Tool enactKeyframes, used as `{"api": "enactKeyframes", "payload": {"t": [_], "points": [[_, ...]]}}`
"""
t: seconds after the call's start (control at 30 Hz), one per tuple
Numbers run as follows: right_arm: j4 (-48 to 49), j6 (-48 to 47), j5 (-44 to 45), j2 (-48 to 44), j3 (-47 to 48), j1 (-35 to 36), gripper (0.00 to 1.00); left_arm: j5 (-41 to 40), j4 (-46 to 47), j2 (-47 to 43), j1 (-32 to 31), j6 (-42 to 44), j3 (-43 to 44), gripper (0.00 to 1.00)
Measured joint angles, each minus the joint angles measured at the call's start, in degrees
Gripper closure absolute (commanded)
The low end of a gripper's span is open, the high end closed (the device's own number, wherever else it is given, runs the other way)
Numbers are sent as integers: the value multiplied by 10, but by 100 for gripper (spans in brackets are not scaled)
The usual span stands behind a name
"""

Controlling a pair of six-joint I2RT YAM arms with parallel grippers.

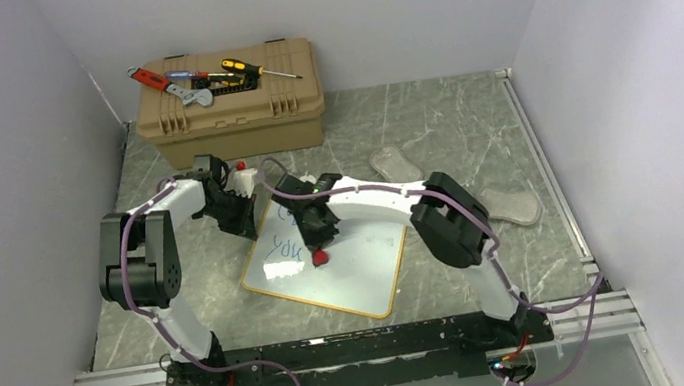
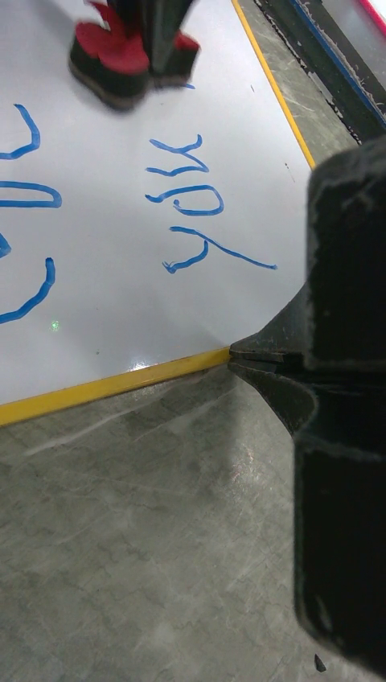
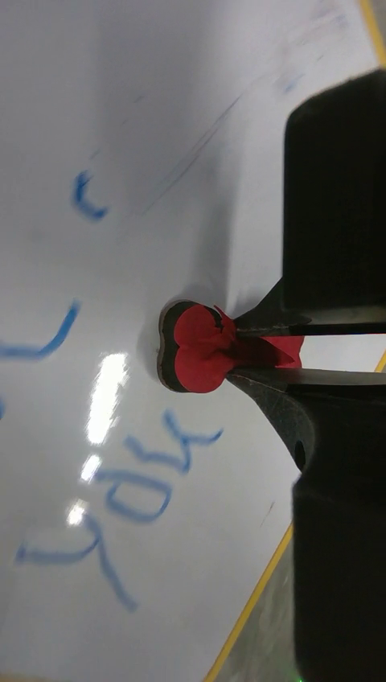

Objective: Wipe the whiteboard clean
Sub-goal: Erase the whiteboard at the center of the board.

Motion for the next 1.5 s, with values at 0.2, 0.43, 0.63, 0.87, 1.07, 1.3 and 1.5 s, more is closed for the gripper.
{"api": "enactKeyframes", "payload": {"t": [0.2, 0.43, 0.63, 0.87, 1.07, 1.3, 1.5], "points": [[19, -7, 4, 26, 31, 7, 100, -2, -1, 0, 0, 0, 1, 100], [116, 19, 1, -146, -220, -29, 100, -2, -1, 0, 0, 0, 1, 100], [107, 33, 10, -204, -285, -46, 100, -2, -1, 0, 0, 0, 1, 100], [14, 17, 14, -65, -97, -21, 100, -4, -3, 0, -1, 0, 2, 100], [6, 7, 14, 34, 47, -7, 100, -5, -3, 0, -2, 0, 2, 100], [110, 36, -14, -115, -184, -92, 100, -4, -4, 0, -2, 2, 2, 100], [116, 61, -6, -220, -309, -160, 100, -4, -4, 0, -2, 3, 2, 100]]}}
